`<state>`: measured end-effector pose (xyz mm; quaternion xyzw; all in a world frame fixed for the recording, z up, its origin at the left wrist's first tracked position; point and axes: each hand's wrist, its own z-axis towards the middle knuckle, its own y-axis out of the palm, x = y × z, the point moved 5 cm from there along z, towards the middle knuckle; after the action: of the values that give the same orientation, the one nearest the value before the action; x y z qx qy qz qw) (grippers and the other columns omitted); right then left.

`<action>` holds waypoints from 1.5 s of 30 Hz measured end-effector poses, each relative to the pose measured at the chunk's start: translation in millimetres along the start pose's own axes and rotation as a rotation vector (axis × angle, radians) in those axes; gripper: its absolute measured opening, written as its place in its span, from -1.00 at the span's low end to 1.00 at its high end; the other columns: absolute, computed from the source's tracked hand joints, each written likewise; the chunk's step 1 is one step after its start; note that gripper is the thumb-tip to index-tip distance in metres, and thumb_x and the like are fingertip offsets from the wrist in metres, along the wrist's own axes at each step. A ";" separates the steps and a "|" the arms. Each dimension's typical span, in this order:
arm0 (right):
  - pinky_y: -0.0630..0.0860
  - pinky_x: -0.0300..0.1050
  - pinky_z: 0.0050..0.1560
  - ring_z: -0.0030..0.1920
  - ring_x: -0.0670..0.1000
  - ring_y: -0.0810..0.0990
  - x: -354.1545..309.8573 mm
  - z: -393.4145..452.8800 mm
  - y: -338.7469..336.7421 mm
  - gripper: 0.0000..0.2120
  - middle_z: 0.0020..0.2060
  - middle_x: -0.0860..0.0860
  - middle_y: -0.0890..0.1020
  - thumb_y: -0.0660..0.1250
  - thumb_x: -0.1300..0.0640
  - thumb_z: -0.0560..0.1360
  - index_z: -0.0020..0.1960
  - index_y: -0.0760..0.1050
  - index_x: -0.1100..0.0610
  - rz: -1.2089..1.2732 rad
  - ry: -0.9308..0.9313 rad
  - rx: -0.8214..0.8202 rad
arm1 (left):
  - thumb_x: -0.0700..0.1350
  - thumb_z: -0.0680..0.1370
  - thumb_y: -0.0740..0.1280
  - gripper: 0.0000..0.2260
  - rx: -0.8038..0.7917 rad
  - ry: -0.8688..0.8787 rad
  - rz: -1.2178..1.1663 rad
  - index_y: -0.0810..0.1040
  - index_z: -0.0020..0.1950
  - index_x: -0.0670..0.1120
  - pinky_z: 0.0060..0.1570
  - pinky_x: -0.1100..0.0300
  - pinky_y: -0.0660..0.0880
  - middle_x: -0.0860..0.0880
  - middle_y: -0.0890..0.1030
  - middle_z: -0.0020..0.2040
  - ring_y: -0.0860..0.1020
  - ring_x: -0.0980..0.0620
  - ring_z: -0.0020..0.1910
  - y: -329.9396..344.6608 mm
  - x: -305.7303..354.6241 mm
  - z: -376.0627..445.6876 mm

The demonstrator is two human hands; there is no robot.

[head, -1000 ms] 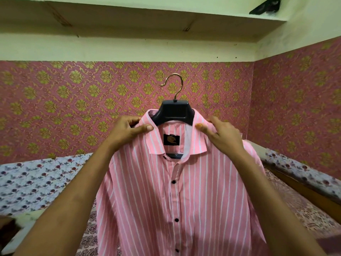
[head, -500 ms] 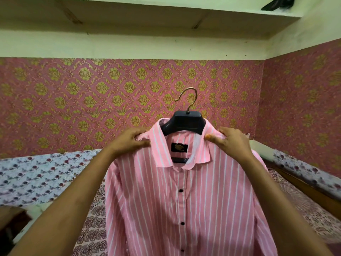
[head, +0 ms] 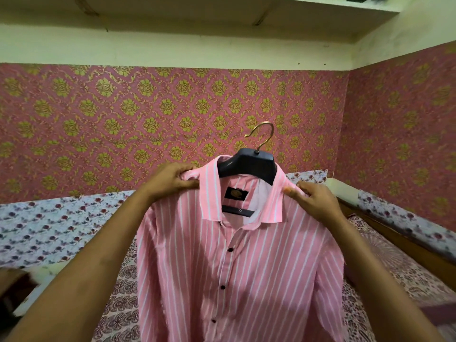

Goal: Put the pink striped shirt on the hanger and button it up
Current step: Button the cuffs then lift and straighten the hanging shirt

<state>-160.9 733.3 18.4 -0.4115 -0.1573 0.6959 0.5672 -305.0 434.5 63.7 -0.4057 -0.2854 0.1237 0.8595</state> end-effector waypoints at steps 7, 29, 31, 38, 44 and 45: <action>0.30 -0.01 -0.36 -0.31 0.26 0.50 -2.4 -3.9 -51.3 -0.18 -0.45 0.16 0.47 -0.17 -0.59 0.20 -0.35 0.29 0.20 -0.178 0.018 0.274 | 0.37 0.28 0.05 -0.42 0.150 0.079 0.166 0.50 -0.06 -0.06 -0.29 0.06 0.27 -0.09 0.51 -0.24 0.45 -0.04 -0.25 3.5 37.3 17.3; 0.25 0.03 -0.23 -0.10 0.31 0.54 -70.6 -284.6 -349.8 -0.31 -0.21 0.26 0.60 0.19 -0.50 0.25 -0.36 0.30 0.19 -0.875 0.635 0.732 | 0.40 0.33 0.12 -0.50 -0.019 0.767 -0.417 0.47 -0.11 0.00 -0.17 -0.08 0.46 -0.06 0.56 -0.25 0.52 -0.09 -0.22 101.5 347.7 21.9; 0.27 0.05 -0.24 -0.14 0.30 0.55 -78.3 -328.4 -382.8 -0.27 -0.27 0.24 0.59 0.15 -0.56 0.20 -0.41 0.22 0.17 -0.933 0.693 0.773 | 0.42 0.31 0.08 -0.47 -0.020 0.836 -0.439 0.49 -0.08 0.02 -0.16 -0.01 0.43 -0.08 0.60 -0.19 0.56 -0.12 -0.13 113.5 400.0 3.4; 0.12 -0.03 -0.39 -0.26 0.23 0.49 -107.7 -488.7 -498.8 -0.24 -0.51 0.01 0.34 0.14 -0.57 0.19 -0.39 0.23 0.19 -1.054 0.905 0.870 | 0.39 0.27 0.02 -0.52 -0.078 1.000 -0.539 0.43 -0.17 0.04 -0.22 0.09 0.27 -0.06 0.55 -0.19 0.55 -0.14 -0.08 150.0 585.3 -88.2; 0.25 -0.03 -0.29 -0.16 0.25 0.53 -128.7 -615.2 -603.5 -0.35 -0.32 0.16 0.54 0.18 -0.47 0.29 -0.39 0.23 0.15 -1.197 1.042 0.889 | 0.43 0.25 0.02 -0.42 -0.169 1.050 -0.652 0.45 -0.13 -0.03 -0.18 0.05 0.35 -0.04 0.54 -0.21 0.54 -0.11 -0.12 177.0 746.5 -173.5; 0.24 -0.03 -0.28 -0.14 0.25 0.54 -130.7 -630.6 -618.1 -0.36 -0.29 0.18 0.56 0.17 -0.47 0.30 -0.38 0.23 0.15 -1.214 1.056 0.890 | 0.43 0.25 0.02 -0.41 -0.176 1.061 -0.674 0.46 -0.11 -0.03 -0.17 0.04 0.35 -0.03 0.53 -0.21 0.54 -0.10 -0.12 180.8 767.8 -184.6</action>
<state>722.9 646.8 107.9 -0.2664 0.2155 -0.0036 0.9395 426.7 775.7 130.6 -0.3689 0.0584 -0.3956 0.8391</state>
